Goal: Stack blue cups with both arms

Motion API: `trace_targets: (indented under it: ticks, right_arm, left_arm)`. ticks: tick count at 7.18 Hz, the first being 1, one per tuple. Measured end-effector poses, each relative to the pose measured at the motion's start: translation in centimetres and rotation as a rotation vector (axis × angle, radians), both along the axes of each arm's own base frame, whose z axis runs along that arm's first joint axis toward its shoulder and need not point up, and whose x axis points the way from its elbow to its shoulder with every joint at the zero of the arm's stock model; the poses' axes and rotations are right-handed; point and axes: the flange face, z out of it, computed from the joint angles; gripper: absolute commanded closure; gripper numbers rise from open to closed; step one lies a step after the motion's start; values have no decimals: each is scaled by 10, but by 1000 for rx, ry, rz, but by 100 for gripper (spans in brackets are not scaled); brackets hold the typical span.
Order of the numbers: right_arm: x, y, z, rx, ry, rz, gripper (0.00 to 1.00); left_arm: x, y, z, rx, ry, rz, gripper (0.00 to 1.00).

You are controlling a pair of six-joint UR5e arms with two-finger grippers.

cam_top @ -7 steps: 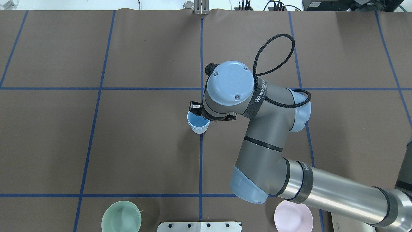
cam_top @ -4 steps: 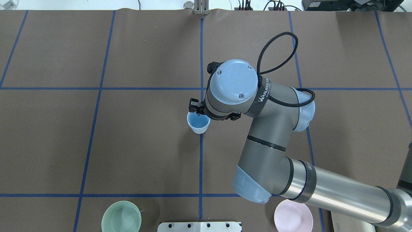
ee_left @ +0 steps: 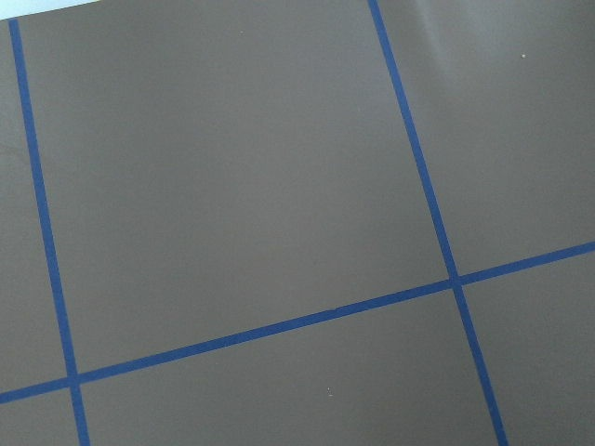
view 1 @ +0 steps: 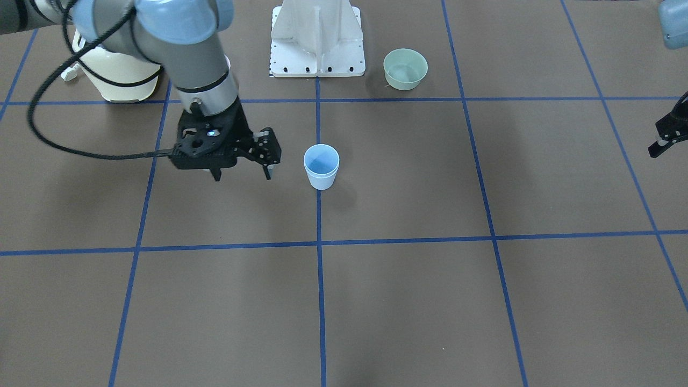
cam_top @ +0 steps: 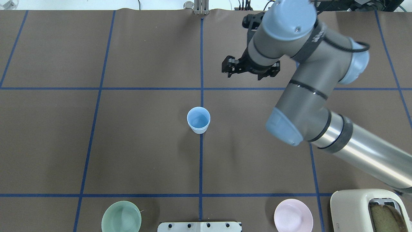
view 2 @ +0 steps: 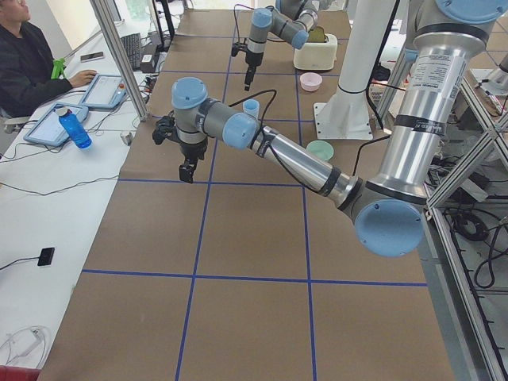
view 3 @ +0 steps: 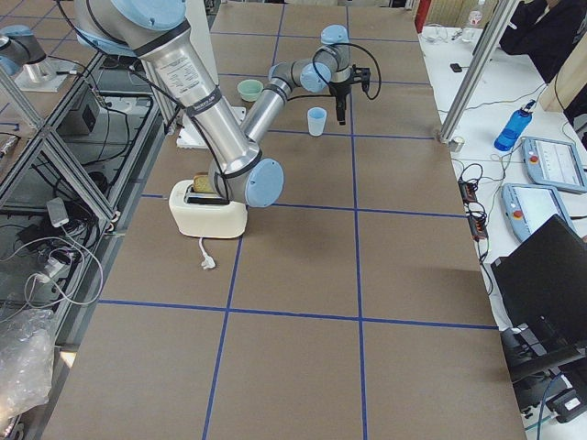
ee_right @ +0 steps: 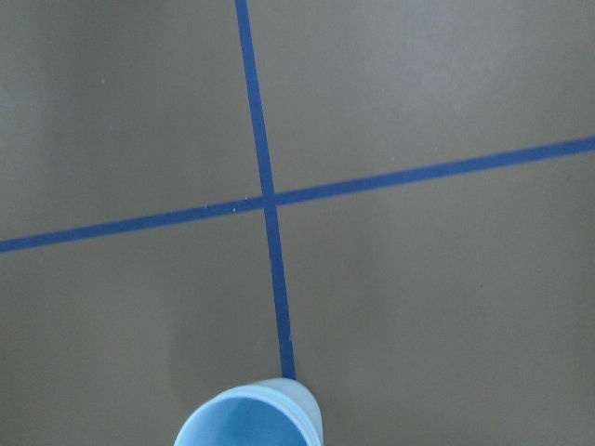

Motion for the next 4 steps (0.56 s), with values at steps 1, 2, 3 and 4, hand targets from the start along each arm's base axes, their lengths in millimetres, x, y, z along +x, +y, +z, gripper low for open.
trace_targets:
  ticks: [1,2,3,4]
  right_arm:
    - [57,-28,37,17,19,-41,0]
    - [115,-49,79,49,49,-83,0]
    - [167,-61,125,80,89,-124,0]
    - [214,-64,170,97,124,-160,0]
  left_arm:
    - [-8,2,7,0,-4,-3,2]
    - [-16,4,11,1,-5,-9,2]
    - [-23,6,17,-2,-7,-16,2]
    - [-30,9,23,-5,-10,-20,2]
